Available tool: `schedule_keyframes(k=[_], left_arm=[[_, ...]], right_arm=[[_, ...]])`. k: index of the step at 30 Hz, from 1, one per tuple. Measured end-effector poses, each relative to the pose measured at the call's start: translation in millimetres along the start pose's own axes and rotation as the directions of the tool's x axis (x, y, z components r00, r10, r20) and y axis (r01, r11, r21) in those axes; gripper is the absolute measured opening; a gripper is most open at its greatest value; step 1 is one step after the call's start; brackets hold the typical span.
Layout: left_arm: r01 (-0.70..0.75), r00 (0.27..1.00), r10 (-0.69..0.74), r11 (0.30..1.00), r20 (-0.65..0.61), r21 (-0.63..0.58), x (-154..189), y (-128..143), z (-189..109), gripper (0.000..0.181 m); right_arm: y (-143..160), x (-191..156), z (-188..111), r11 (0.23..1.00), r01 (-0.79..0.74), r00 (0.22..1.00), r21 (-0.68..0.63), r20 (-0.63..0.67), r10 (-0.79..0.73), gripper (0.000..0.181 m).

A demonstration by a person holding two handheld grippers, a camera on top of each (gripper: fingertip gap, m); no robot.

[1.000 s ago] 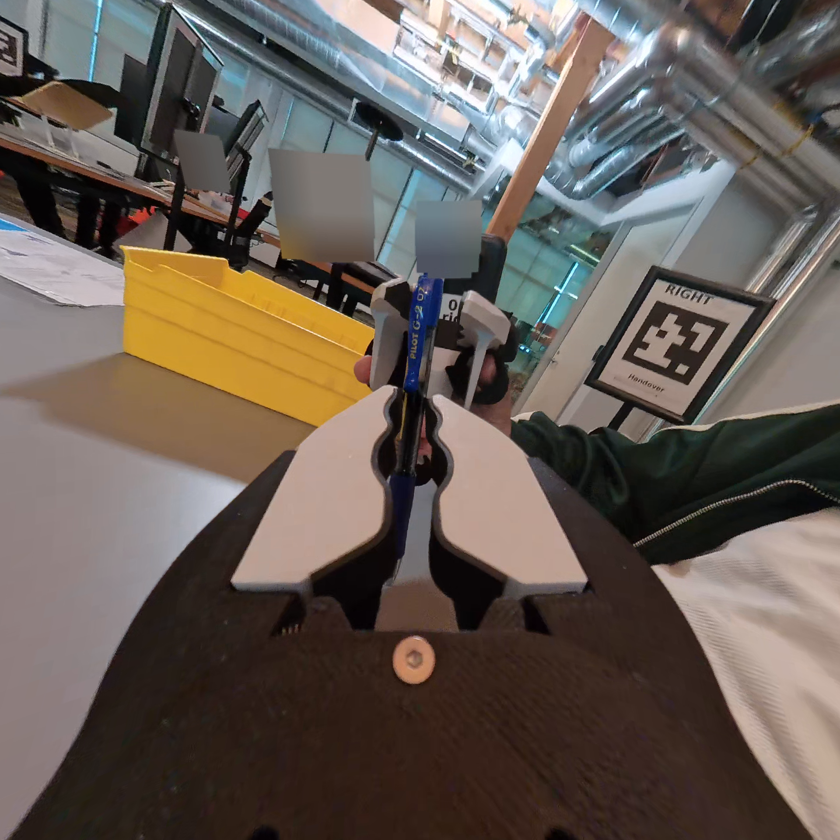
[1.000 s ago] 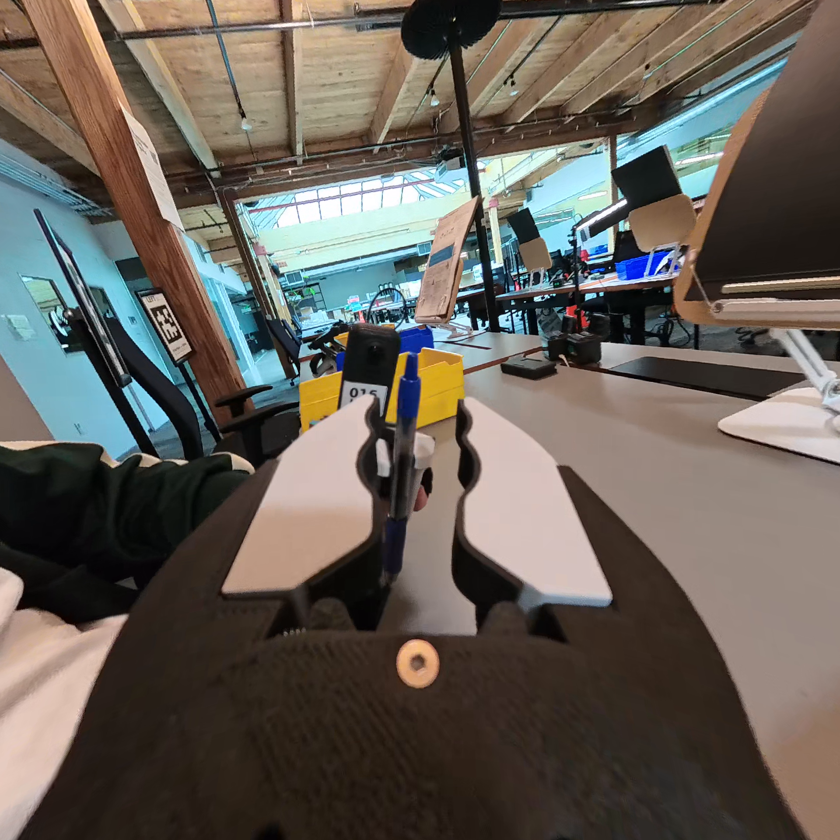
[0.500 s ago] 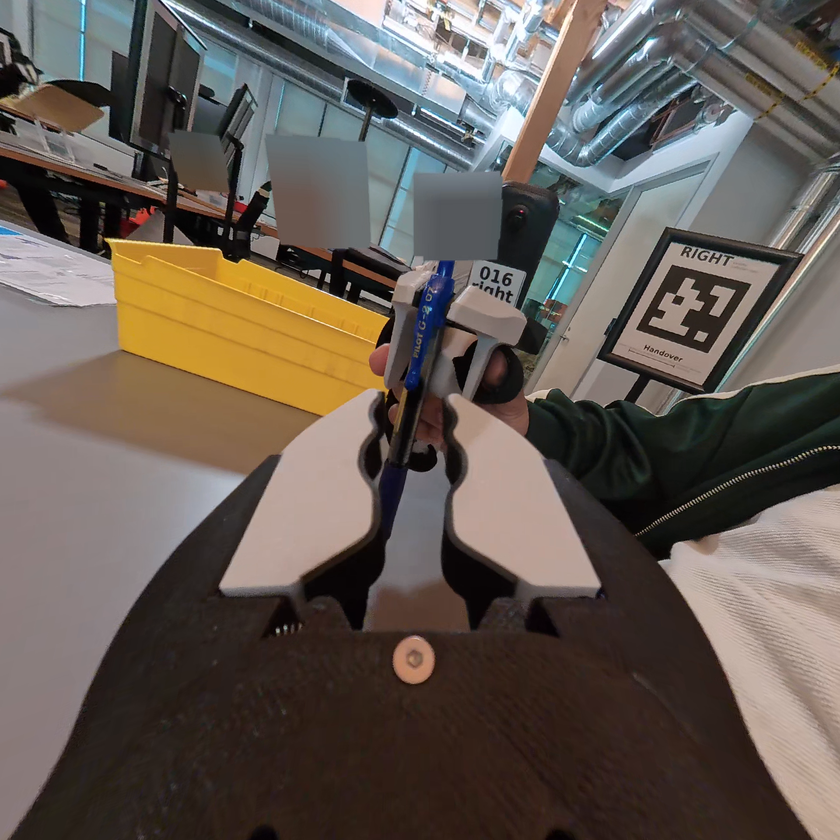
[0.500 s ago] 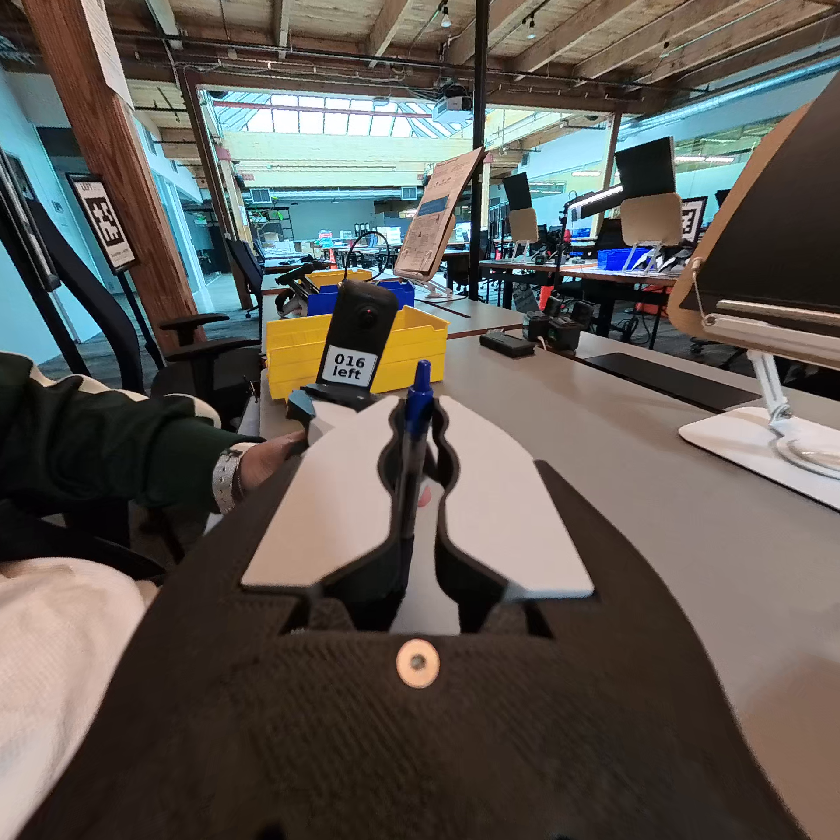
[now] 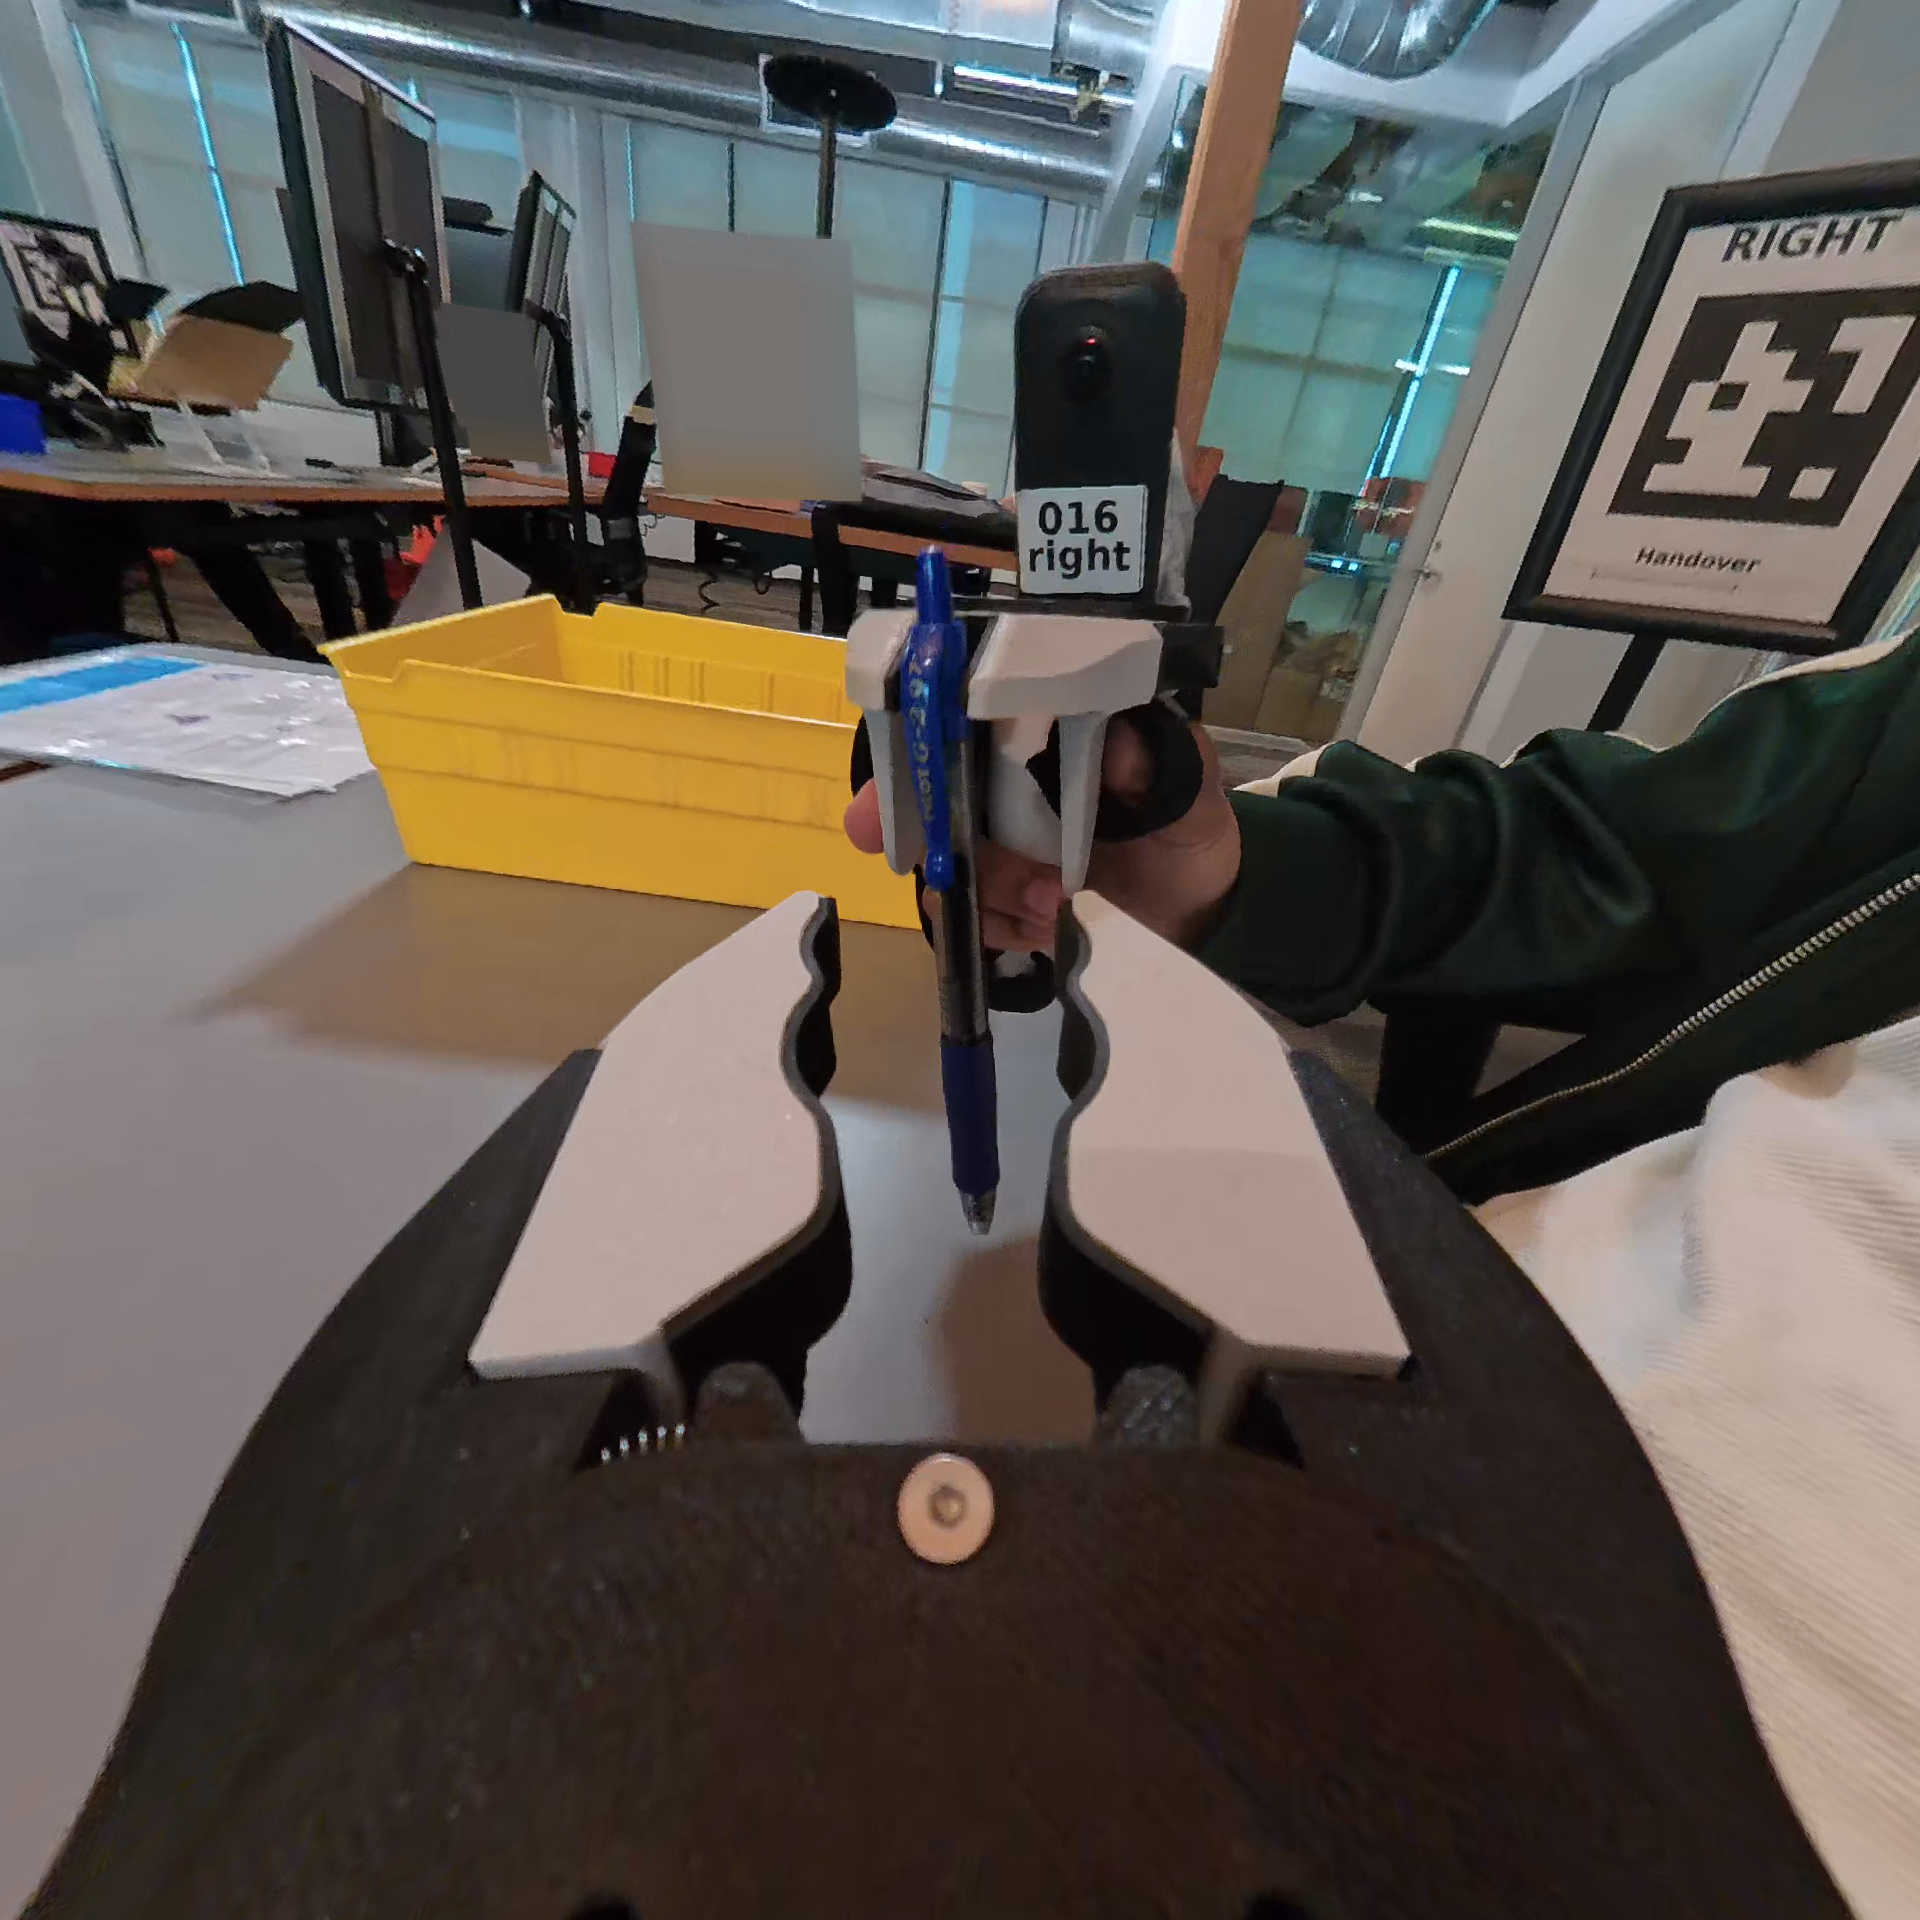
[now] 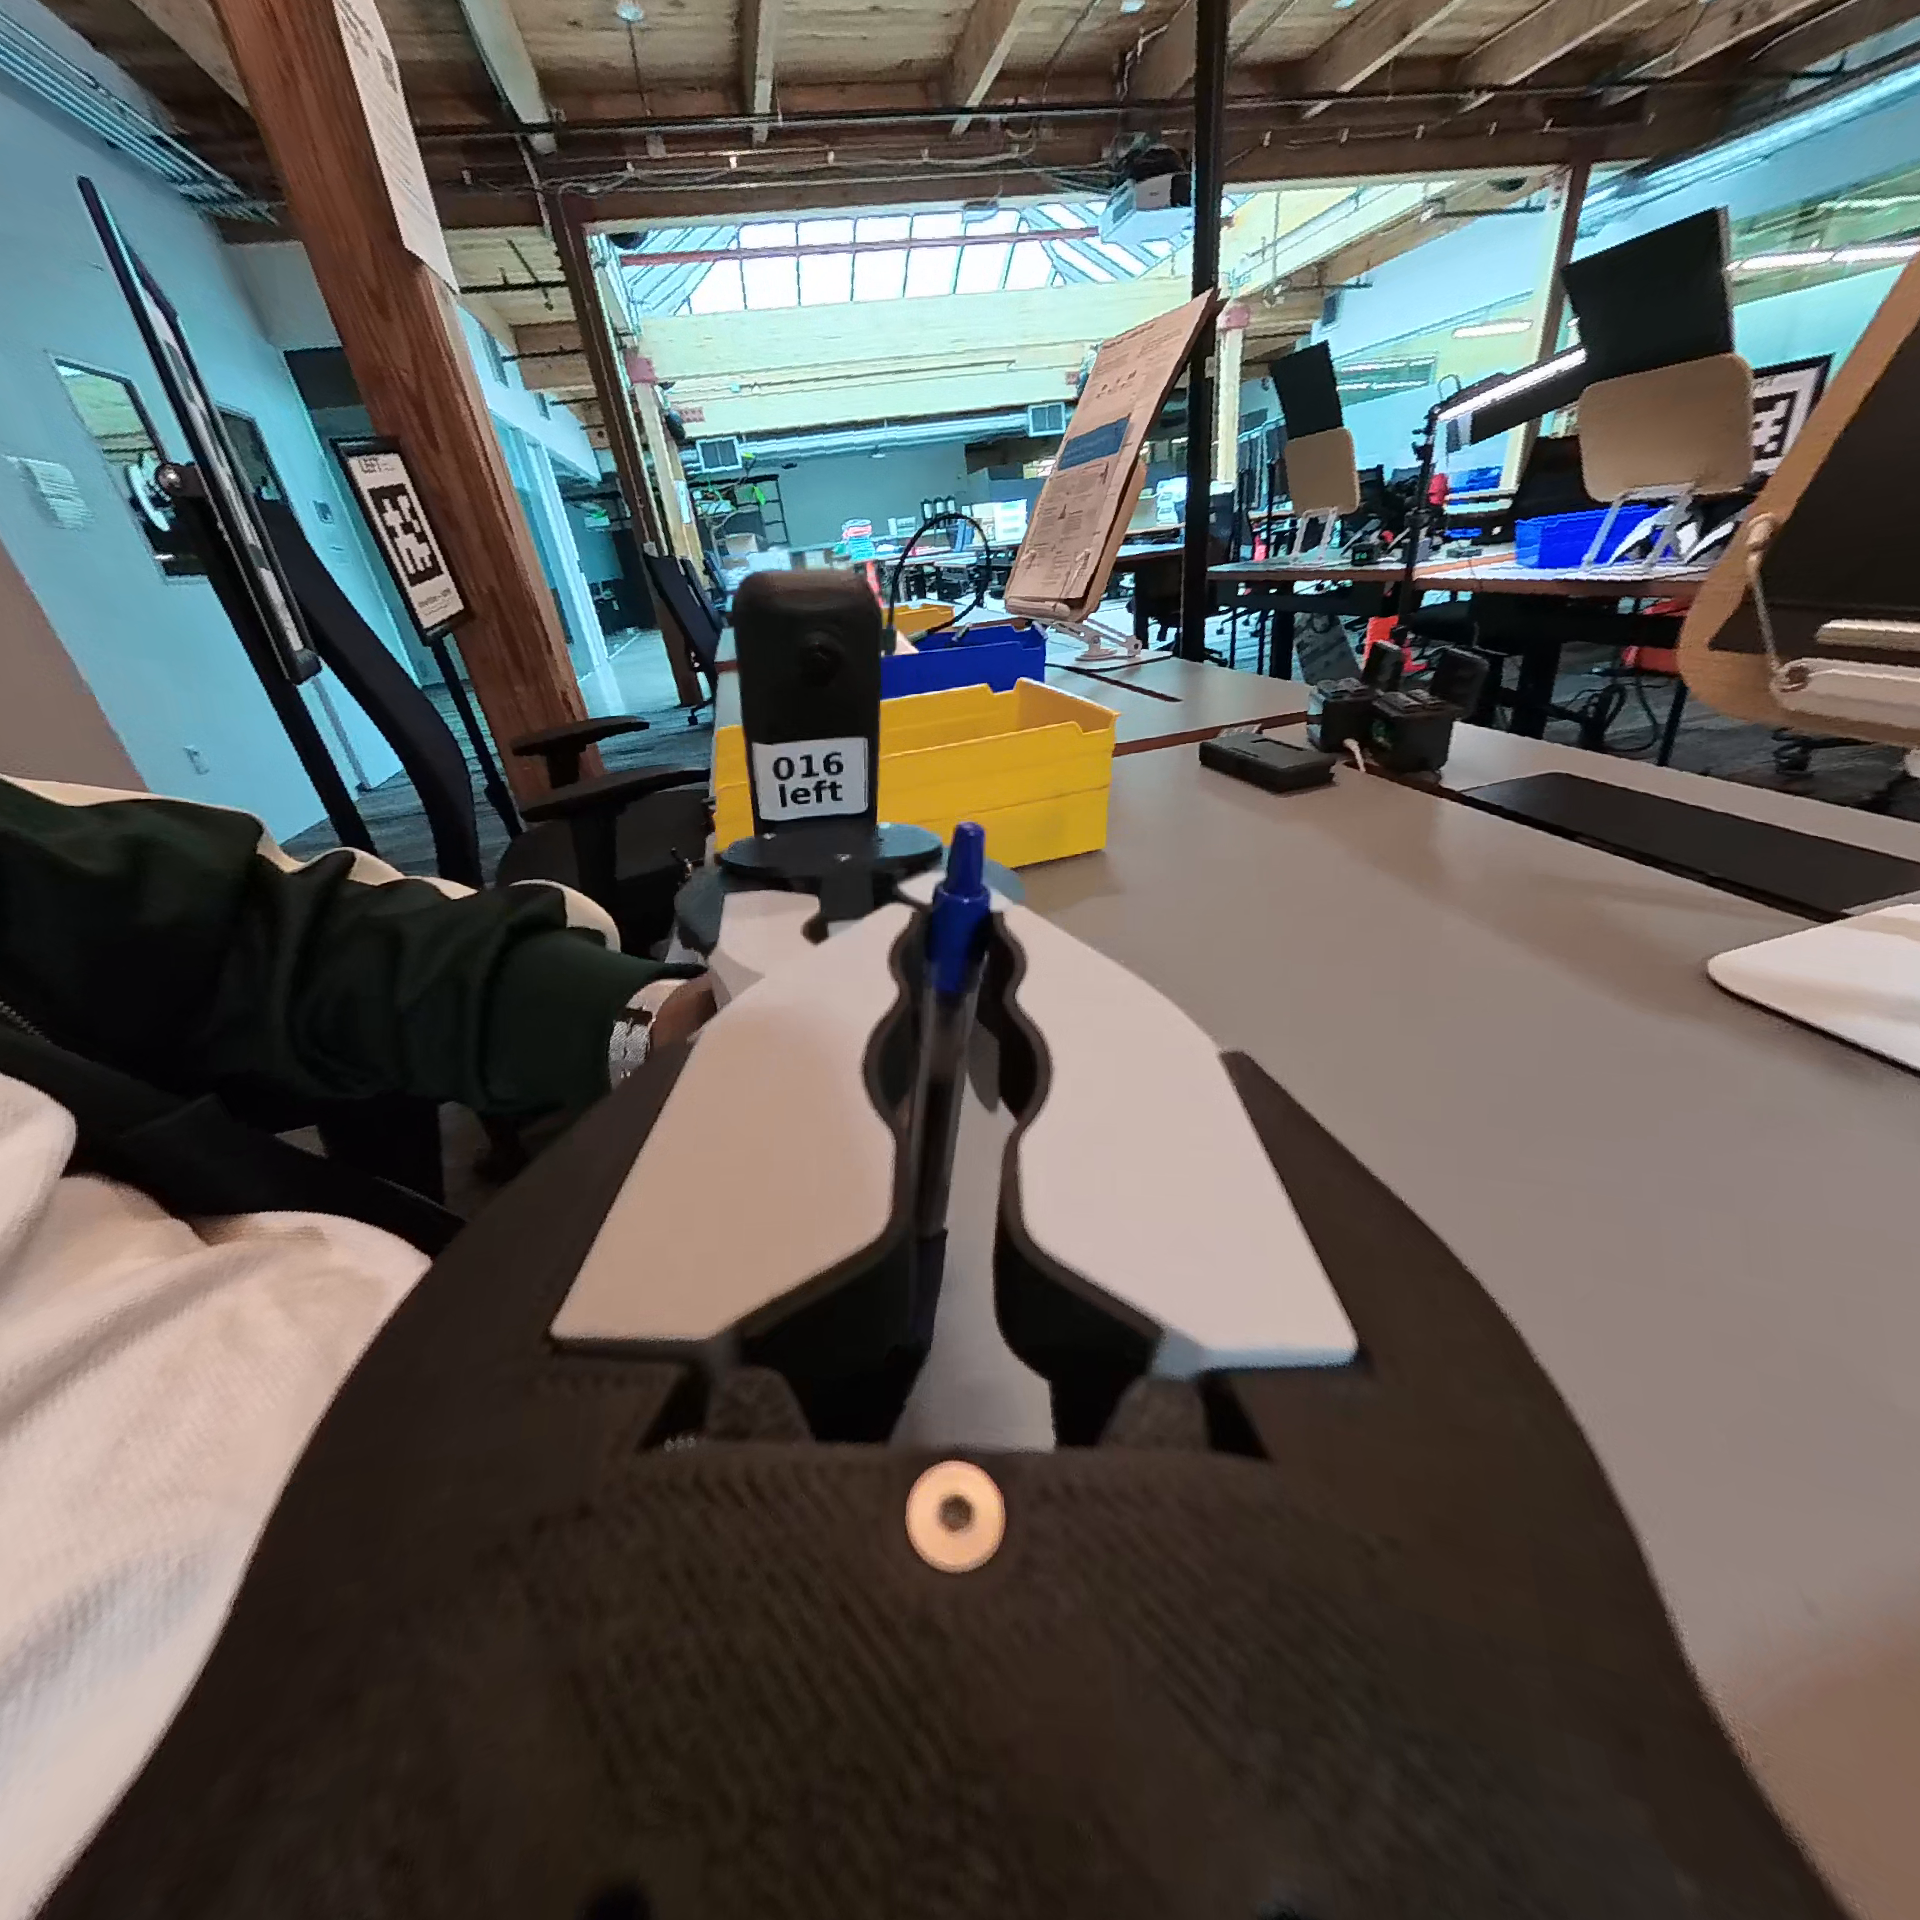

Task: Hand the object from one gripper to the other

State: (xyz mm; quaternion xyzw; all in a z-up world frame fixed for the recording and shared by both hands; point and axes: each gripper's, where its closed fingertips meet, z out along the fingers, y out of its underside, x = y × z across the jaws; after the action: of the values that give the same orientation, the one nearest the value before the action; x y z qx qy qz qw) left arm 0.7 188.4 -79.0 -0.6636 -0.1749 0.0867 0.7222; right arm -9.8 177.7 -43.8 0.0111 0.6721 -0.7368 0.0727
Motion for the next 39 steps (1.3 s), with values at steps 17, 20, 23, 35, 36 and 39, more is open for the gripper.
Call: schedule_keyframes(k=[17, 20, 23, 35, 36, 39], left_arm=[[-0.032, 0.998, 0.034, 0.998, -0.047, 0.046, 16.1, -24.1, -5.3, 0.015], [-0.025, 0.999, 0.027, 0.998, -0.046, 0.053, 16.9, -26.7, -6.2, 0.005], [-0.014, 0.999, 0.016, 0.999, -0.05, 0.046, 17.6, -28.4, -6.0, 0.005], [0.017, 1.0, -0.017, 0.997, 0.004, 0.077, 2.4, -36.6, -18.4, 0.005], [0.021, 1.0, -0.022, 0.997, 0.007, 0.08, 1.3, -37.3, -19.3, 0.005], [0.022, 1.0, -0.023, 0.996, 0.013, 0.082, 0.0, -38.2, -20.4, 0.005]], right_arm=[[28.2, -23.3, 17.0, 0.983, 0.108, 0.992, -0.147, 0.085, -0.097, 0.011], [25.8, -25.2, 17.4, 0.985, 0.108, 0.991, -0.131, 0.091, -0.097, 0.011], [24.5, -24.7, 17.2, 0.986, 0.119, 0.99, -0.114, 0.089, -0.109, 0.011], [5.6, 31.8, 4.8, 0.979, 0.205, 0.952, 0.02, -0.238, -0.194, 0.136], [13.8, 27.7, 7.9, 0.986, 0.167, 0.968, -0.008, -0.19, -0.165, 0.12], [35.5, 10.3, 17.2, 0.993, 0.069, 0.996, -0.098, -0.051, -0.074, 0.077]])
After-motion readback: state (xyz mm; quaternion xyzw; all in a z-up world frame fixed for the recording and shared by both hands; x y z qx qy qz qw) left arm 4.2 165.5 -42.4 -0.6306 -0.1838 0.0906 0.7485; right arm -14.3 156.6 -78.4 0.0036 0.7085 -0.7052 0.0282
